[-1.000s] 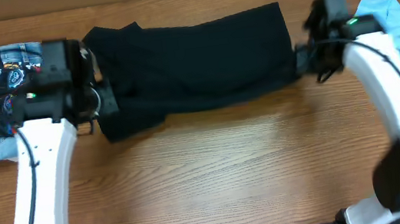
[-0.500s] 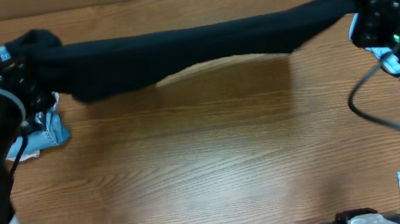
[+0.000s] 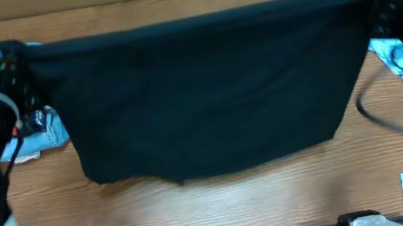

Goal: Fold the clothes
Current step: 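Lift the shirt with both grippers and shake it out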

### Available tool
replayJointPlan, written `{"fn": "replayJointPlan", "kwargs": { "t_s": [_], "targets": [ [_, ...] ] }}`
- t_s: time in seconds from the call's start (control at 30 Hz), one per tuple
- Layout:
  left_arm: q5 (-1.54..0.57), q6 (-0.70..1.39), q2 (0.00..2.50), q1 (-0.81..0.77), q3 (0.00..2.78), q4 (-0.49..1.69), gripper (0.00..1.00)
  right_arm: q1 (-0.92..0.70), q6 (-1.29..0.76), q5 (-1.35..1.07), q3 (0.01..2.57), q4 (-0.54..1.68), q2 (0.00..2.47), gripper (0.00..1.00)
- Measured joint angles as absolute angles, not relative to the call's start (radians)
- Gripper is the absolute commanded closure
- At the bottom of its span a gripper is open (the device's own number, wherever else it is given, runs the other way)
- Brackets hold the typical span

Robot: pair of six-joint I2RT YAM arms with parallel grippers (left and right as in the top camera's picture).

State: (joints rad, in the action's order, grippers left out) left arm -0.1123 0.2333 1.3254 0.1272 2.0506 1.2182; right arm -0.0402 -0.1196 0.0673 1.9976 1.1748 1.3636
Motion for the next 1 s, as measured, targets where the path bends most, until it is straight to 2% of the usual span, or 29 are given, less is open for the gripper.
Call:
{"fn": "replayJointPlan", "kwargs": {
  "t_s": [0.17,0.3,0.43,0.53,0.6,0.77,0.9,1.0],
  "targets": [
    [-0.144,0.233,1.500,0.127,2.050,1.122,0.96,-0.042,-0.113,0.067,1.997,1.132,1.578,0.96],
    [-0.180,0.233,1.645,0.127,2.048,0.909,0.96,-0.043,-0.099,0.068,1.990,0.966,1.716,0.96],
    [-0.237,0.246,1.726,0.127,2.045,0.656,0.96,-0.042,-0.093,0.086,1.988,0.812,1.755,0.96],
    [-0.276,0.266,1.730,0.132,2.074,0.596,0.96,-0.037,-0.091,0.094,2.034,0.816,1.754,0.96],
    [-0.298,0.271,1.730,0.138,2.136,0.639,0.96,-0.029,-0.089,0.094,2.086,0.859,1.753,0.96],
    [-0.331,0.262,1.686,0.140,2.248,0.961,0.96,-0.007,-0.085,0.090,2.136,1.088,1.721,0.96],
    [-0.334,0.253,1.672,0.140,2.243,1.277,0.96,0.001,-0.085,0.092,2.116,1.303,1.728,0.96],
    [-0.332,0.235,1.695,0.140,2.181,1.422,0.96,0.002,-0.085,0.097,2.056,1.400,1.754,0.96]
  ]
}}
